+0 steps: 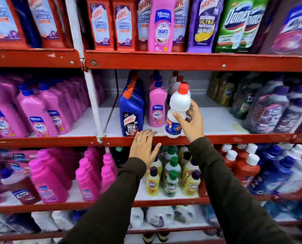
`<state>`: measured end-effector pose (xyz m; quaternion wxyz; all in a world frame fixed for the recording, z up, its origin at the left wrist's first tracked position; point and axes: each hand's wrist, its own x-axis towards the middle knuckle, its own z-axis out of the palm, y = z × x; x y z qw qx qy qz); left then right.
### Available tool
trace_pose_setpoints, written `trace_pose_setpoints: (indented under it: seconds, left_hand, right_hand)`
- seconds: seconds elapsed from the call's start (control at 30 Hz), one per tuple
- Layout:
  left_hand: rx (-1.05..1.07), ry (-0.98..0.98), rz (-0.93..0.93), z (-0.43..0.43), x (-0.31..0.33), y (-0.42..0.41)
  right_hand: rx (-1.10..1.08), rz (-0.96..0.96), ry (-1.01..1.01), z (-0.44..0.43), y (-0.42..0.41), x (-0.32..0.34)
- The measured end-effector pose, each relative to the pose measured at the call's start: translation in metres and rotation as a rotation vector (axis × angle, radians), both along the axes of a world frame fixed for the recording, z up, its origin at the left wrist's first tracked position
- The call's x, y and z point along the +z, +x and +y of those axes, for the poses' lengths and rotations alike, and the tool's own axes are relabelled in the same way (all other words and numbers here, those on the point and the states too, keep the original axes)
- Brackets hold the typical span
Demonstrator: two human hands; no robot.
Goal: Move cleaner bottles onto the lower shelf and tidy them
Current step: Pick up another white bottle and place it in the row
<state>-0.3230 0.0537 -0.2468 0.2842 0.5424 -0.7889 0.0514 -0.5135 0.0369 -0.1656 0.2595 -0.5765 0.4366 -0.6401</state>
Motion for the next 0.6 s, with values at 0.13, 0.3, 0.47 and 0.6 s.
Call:
trace_pose_setpoints:
  seconds: [0.13,0.3,0.47,0.6]
  left_hand:
    - [0.016,0.033,-0.107,-0.017,-0.008,-0.023]
    - [0.115,0.058,-0.083,-0.025,-0.016,-0.028]
    - [0.135,0.038,-0.1,-0.026,-0.023,-0.025]
    - [0.129,0.023,-0.111,-0.027,-0.023,-0.025]
  right_hand:
    - [0.011,0.021,0.008,-0.017,-0.029,-0.001]
    - [0.008,0.031,0.059,-0.036,-0.045,-0.01]
    - [-0.021,0.057,0.121,-0.047,-0.044,-0.02]
    - [-0.076,0.112,0.134,-0.051,-0.045,-0.02]
